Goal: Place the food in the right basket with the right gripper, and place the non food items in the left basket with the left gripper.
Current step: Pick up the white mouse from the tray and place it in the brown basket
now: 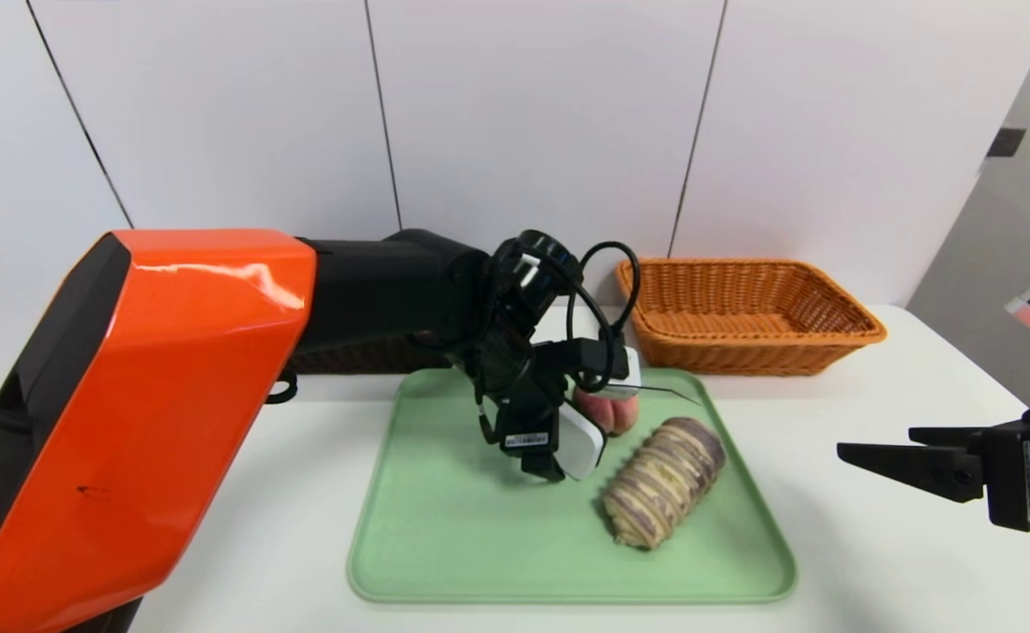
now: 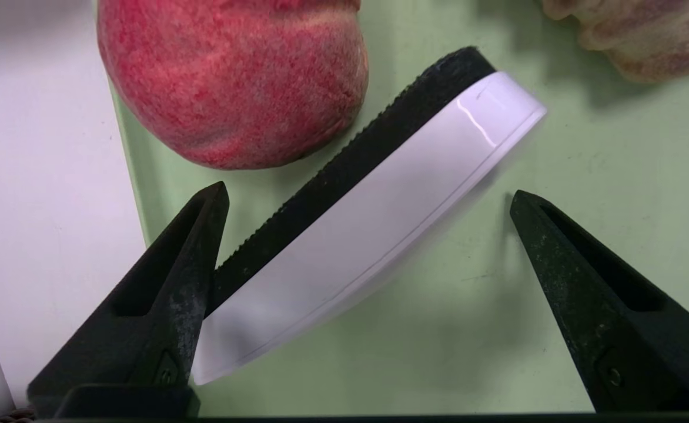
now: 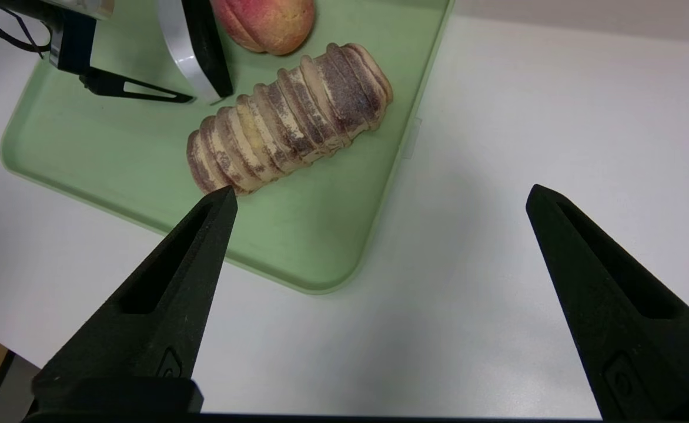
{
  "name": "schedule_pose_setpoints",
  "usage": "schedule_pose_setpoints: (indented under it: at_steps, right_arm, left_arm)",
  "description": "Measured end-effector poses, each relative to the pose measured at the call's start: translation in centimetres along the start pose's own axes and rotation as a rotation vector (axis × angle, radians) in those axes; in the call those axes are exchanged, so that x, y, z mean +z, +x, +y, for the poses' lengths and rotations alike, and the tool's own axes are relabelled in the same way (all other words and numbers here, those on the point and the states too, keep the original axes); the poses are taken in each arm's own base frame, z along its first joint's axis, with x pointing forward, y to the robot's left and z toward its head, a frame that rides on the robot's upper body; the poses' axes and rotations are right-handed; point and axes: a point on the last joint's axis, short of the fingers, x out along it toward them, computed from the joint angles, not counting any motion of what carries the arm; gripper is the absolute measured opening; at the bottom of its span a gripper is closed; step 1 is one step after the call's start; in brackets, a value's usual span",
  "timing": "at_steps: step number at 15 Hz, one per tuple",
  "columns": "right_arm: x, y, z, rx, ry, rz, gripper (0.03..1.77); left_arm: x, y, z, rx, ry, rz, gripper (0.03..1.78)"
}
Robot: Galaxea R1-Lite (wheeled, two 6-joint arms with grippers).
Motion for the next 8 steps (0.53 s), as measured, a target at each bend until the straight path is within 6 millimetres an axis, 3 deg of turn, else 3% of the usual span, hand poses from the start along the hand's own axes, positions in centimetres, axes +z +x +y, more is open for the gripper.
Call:
schedule_pose_setpoints:
  at_steps: [8]
  right_arm:
    - [-0.04, 0.00, 0.00, 0.000, 0.003, 0.001, 1.70]
  left_arm:
    - [-0.08, 0.00, -0.12, -0.011, -0.002, 0.009, 1.69]
